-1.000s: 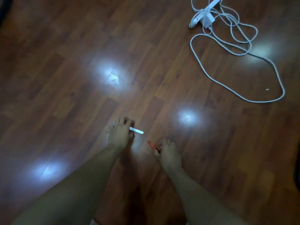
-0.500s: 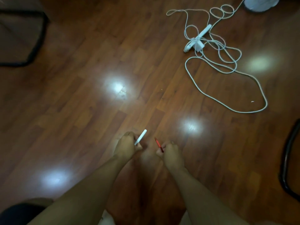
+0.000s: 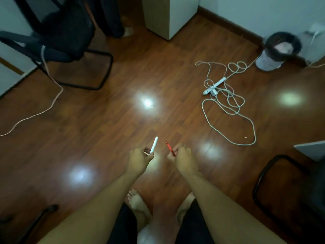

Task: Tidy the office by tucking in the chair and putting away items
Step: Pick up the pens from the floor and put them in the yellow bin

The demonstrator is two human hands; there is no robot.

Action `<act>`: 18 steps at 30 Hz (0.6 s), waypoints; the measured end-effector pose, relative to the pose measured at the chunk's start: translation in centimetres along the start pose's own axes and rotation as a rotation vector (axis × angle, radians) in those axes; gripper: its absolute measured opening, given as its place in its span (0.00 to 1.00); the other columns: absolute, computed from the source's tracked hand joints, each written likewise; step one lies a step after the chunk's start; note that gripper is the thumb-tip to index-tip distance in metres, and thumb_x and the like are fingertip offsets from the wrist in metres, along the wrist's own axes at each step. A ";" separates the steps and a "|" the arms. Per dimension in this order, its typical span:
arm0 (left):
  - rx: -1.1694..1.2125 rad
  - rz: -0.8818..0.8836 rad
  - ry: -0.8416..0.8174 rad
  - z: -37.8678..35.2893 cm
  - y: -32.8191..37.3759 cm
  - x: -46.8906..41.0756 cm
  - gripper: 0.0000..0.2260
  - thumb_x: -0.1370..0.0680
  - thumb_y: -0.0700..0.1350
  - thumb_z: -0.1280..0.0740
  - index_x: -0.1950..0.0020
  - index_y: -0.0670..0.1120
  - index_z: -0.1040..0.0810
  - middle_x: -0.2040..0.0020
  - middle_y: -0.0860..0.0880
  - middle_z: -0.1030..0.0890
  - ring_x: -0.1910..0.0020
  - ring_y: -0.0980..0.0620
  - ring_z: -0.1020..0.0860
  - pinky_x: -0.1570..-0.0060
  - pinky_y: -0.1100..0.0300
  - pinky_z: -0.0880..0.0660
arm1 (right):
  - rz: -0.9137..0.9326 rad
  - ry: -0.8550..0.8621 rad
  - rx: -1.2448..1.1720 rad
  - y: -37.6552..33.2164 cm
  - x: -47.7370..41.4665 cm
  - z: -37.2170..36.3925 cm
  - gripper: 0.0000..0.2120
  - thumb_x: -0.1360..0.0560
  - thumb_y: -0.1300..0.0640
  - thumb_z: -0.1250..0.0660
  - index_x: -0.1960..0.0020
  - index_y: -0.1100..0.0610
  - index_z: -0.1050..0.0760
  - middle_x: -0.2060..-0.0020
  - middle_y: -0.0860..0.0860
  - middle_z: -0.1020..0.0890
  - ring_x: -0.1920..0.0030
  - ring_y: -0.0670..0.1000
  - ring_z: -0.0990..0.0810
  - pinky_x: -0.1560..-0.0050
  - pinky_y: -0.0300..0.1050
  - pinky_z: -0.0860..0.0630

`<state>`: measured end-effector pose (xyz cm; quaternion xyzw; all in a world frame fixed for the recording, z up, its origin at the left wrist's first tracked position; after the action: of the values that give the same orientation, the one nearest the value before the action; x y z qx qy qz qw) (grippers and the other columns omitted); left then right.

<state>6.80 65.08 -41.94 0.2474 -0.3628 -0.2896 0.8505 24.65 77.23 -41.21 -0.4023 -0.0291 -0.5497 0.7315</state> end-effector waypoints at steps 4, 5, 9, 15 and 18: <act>0.072 0.013 0.067 8.1 4.6 7.1 0.04 0.24 0.43 0.21 0.52 0.46 0.14 0.64 0.53 0.15 0.65 0.57 0.16 0.66 0.68 0.28 | 0.076 -0.021 0.027 -8.3 6.1 6.3 0.10 0.30 0.50 0.28 0.52 0.54 0.19 0.52 0.54 0.16 0.49 0.60 0.17 0.49 0.53 0.19; 0.092 0.016 0.082 9.9 5.4 8.7 0.04 0.25 0.42 0.21 0.51 0.46 0.14 0.63 0.54 0.16 0.66 0.62 0.18 0.64 0.67 0.28 | 0.088 -0.034 0.044 -10.1 7.5 7.4 0.10 0.30 0.50 0.28 0.53 0.54 0.19 0.53 0.53 0.16 0.49 0.59 0.16 0.50 0.53 0.19; 0.175 0.034 0.170 15.5 7.3 14.1 0.06 0.25 0.38 0.21 0.50 0.44 0.14 0.61 0.53 0.17 0.66 0.71 0.21 0.63 0.75 0.29 | 0.218 -0.067 0.087 -16.3 11.3 9.8 0.10 0.29 0.49 0.26 0.53 0.54 0.19 0.55 0.53 0.15 0.50 0.60 0.15 0.51 0.53 0.19; 0.371 0.153 0.354 21.2 4.9 21.9 0.07 0.25 0.38 0.20 0.48 0.43 0.14 0.61 0.51 0.18 0.67 0.60 0.21 0.60 0.56 0.16 | 0.451 -0.111 0.214 -24.6 16.4 9.0 0.09 0.28 0.50 0.26 0.52 0.53 0.19 0.56 0.52 0.14 0.52 0.59 0.16 0.54 0.51 0.21; 0.537 0.242 0.441 23.2 1.9 25.8 0.08 0.24 0.38 0.21 0.48 0.42 0.15 0.60 0.48 0.19 0.64 0.52 0.21 0.67 0.57 0.17 | 0.552 -0.180 0.279 -28.1 19.3 6.3 0.09 0.30 0.48 0.29 0.53 0.51 0.22 0.58 0.49 0.15 0.54 0.58 0.15 0.54 0.51 0.19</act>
<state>4.47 44.18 -14.24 0.4735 -0.2604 -0.0212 0.8411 11.49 64.07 -11.96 -0.3378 -0.0586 -0.2831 0.8957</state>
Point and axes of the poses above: each hand's wrist, its own x-axis away from the middle knuckle, its own z-axis out of the back of the hand, y = z × x, the point moved 6 cm from there along -x, towards the middle knuckle
